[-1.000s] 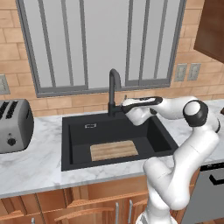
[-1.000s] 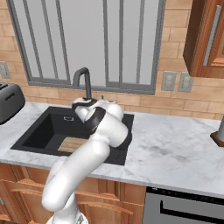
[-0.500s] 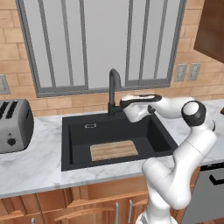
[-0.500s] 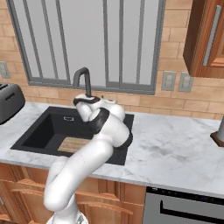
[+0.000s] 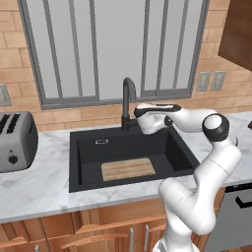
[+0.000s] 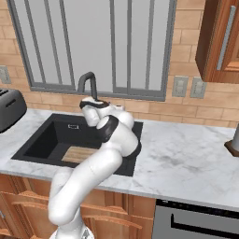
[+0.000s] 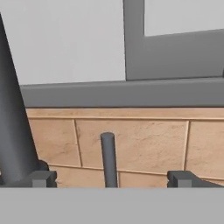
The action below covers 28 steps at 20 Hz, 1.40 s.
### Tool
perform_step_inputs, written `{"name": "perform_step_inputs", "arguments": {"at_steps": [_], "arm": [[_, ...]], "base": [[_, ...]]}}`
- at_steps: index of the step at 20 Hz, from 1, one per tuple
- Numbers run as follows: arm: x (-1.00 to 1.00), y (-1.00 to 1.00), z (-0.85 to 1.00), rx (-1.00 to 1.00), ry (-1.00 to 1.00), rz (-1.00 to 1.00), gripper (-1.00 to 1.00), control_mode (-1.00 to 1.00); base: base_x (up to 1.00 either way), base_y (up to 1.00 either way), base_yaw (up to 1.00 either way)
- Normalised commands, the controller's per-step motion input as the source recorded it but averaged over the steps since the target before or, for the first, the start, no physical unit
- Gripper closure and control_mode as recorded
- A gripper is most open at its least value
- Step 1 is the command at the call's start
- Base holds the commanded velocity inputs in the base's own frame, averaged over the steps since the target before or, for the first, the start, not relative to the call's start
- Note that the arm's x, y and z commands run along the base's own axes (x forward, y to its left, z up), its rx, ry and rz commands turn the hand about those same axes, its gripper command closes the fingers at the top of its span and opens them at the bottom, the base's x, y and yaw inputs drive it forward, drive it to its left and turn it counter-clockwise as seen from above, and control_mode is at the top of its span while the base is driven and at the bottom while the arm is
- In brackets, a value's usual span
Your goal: Turn on the sink faucet with hot water and rinse the cutting board for ten seconds, then turn off the faucet. Push the cutting board to reach the water if necessary.
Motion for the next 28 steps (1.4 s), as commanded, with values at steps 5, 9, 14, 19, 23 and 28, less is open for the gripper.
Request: {"name": "perform_step_inputs", "arguments": {"at_steps": [5, 9, 14, 19, 23, 28], "arm": [[0.14, 0.0, -0.01, 0.0, 0.0, 0.0, -1.0, -1.0], [0.12, 0.0, -0.06, 0.0, 0.0, 0.0, -1.0, -1.0], [0.07, 0.0, -0.11, 0.0, 0.0, 0.0, -1.0, -1.0], [0.0, 0.02, -0.13, 0.0, 0.0, 0.0, -1.0, -1.0], [0.02, 0.0, -0.11, 0.0, 0.0, 0.0, -1.0, -1.0], [0.08, 0.0, -0.08, 0.0, 0.0, 0.0, -1.0, -1.0]], "base": [[0.0, 0.0, 0.0], [0.0, 0.0, 0.0], [0.0, 0.0, 0.0], [0.0, 0.0, 0.0], [0.0, 0.0, 0.0], [0.0, 0.0, 0.0]]}}
